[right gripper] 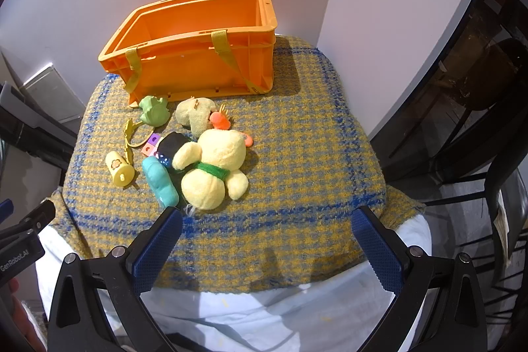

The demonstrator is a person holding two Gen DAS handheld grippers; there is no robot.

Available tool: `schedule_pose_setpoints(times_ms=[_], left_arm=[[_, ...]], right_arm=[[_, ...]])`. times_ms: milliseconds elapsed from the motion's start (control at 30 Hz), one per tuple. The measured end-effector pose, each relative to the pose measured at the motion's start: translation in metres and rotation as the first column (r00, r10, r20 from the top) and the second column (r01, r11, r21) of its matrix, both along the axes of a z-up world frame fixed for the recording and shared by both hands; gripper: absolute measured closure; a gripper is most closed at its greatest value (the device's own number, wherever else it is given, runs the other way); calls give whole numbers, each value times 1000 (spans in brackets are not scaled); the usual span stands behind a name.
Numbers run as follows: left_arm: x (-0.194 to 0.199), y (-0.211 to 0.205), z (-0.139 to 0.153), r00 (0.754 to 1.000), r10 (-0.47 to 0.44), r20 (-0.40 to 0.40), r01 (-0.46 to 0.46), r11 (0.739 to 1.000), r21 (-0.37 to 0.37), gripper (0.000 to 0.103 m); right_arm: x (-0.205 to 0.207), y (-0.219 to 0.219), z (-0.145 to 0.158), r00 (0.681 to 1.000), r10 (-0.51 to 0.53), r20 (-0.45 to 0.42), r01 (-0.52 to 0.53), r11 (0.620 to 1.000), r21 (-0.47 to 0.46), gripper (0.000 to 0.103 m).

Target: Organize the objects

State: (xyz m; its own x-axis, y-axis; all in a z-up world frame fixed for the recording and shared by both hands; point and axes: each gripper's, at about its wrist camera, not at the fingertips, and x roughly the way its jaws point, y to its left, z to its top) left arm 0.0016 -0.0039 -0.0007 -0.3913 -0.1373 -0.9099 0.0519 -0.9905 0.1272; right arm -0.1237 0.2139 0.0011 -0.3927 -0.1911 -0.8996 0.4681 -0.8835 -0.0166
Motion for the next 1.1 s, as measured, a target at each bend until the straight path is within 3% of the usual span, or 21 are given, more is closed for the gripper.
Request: schedule_pose_setpoints(times_ms=[1100], left_arm=[[1, -1, 1, 1000, 22, 1, -22, 1000, -1, 0]], right_arm=[[0, 0, 2, 1000, 6, 0, -6, 1000, -5, 0]])
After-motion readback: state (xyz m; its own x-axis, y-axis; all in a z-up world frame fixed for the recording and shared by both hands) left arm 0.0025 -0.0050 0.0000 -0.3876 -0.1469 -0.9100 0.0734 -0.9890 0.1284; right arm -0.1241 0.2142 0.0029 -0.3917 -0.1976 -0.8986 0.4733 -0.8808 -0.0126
